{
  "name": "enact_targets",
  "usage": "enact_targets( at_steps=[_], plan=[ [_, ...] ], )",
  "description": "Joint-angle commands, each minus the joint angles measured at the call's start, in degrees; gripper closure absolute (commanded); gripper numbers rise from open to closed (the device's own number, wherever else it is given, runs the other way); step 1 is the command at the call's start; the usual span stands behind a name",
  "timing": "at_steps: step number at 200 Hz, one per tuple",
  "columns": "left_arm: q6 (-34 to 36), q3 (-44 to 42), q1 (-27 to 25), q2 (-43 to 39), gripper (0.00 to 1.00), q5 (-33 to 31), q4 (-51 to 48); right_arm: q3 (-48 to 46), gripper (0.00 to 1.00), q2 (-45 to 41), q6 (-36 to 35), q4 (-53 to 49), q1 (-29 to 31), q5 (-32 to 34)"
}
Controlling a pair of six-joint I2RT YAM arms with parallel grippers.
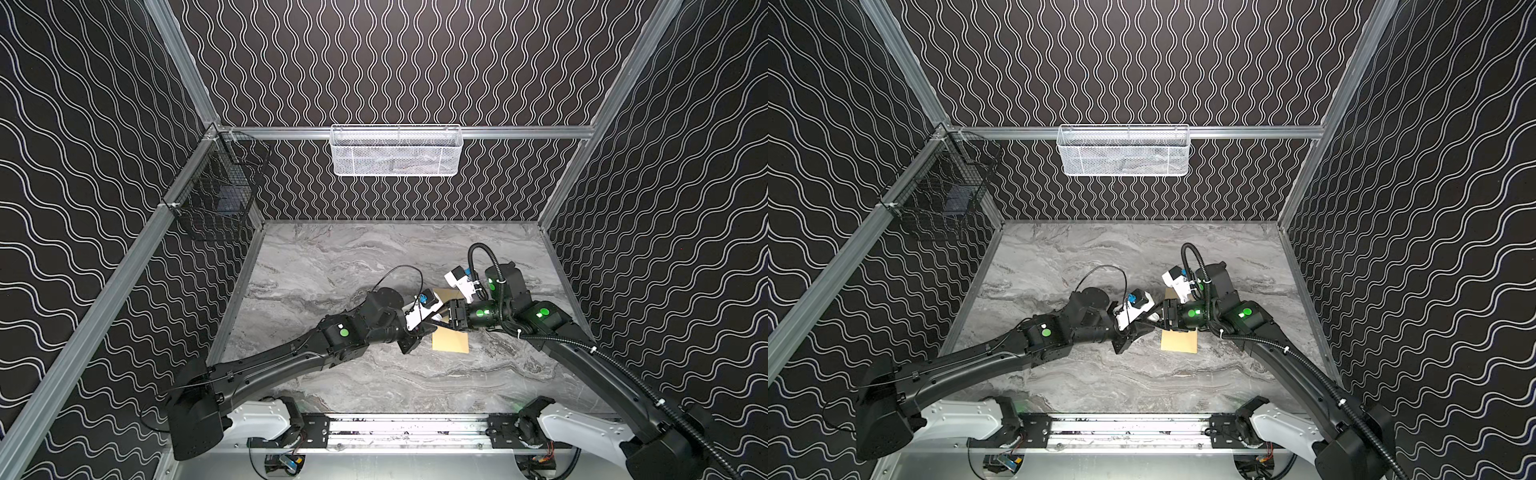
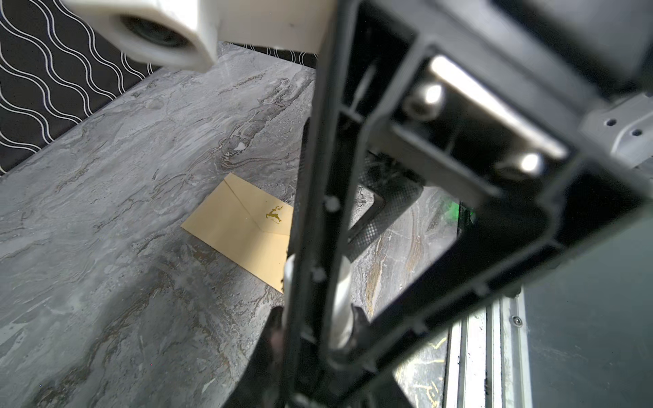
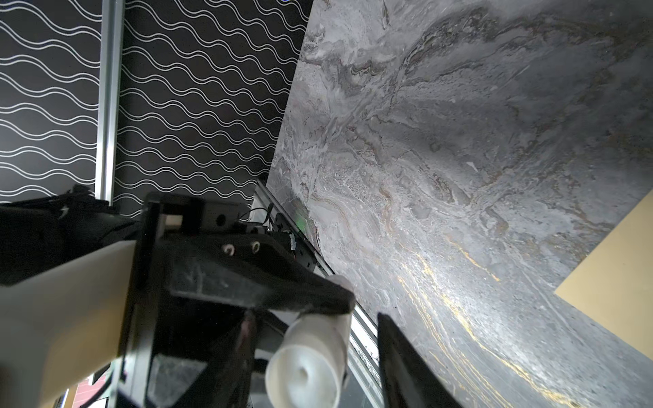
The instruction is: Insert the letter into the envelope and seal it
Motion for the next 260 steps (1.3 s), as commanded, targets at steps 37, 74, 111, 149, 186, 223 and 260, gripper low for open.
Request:
enact_targets(
  at_steps=[37,74,111,149,186,223,260],
  plan=[
    [2.8,0.1,-0.9,-1.1,1.00,-2.0,0.5,-0.1,0.68,1.4,0.2,1.0,0.4,0.7],
    [3.0,-1.9,-1.1,-2.6,0.92,-3.5,2.5,-0.7,0.92,1.5,1.5,2.3,0.2,-0.8],
    [2.2,-5.9,-1.1,-4.8,0.64,-4.0,4.2,0.0,0.99,1.0,1.7,1.0,-0.3,-0.4],
    [1.7,-8.6,-0.6,-5.9,0.63,-3.2,5.9,-0.5,0.99,0.9,1.8,0.7,-0.5,-0.6],
    [2.0,-9.2,-0.5,-5.5,0.66,-2.1,6.5,-1.0,1.00,0.1,3.0,2.2,-0.6,-1.6],
    [1.9,-9.9,-0.5,-4.9,0.83,-1.1,7.4,-1.6,1.00,-0.2,3.9,3.2,-0.6,-2.1],
    [2.2,-10.7,-0.4,-5.9,1.00,-1.6,7.6,-2.1,1.00,-0.7,4.8,3.7,-0.6,-2.1]
  ],
)
